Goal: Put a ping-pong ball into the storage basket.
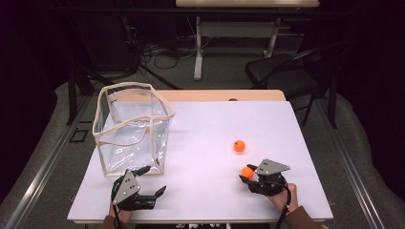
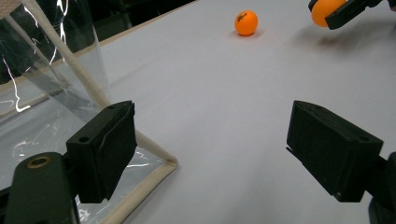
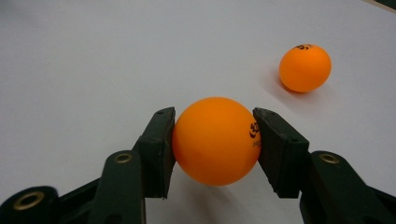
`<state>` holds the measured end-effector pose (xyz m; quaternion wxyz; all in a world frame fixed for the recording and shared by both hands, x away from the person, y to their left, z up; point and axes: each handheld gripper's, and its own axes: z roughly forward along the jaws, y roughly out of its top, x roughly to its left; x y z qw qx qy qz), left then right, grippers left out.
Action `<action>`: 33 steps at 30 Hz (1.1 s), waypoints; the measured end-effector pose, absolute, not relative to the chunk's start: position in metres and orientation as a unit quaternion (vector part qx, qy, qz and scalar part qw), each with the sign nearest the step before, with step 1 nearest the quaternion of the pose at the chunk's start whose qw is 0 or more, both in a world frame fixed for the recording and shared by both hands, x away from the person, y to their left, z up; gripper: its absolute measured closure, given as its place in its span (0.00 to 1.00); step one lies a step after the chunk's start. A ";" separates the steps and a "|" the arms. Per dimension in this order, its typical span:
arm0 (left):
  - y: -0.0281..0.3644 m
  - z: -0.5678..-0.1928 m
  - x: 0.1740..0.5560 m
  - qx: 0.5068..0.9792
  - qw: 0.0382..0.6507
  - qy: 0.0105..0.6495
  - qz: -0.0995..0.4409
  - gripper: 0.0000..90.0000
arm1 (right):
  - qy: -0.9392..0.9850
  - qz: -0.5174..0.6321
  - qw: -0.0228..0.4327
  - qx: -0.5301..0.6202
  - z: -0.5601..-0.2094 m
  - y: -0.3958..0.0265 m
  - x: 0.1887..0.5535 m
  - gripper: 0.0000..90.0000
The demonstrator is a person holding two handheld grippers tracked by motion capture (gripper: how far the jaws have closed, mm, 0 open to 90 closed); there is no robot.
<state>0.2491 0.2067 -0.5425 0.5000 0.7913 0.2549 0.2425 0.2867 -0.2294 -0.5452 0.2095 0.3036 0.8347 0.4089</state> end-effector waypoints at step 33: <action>0.206 -0.543 0.250 0.794 0.498 0.255 0.239 0.18 | 0.836 0.421 0.205 0.286 -0.542 -0.209 0.296 0.56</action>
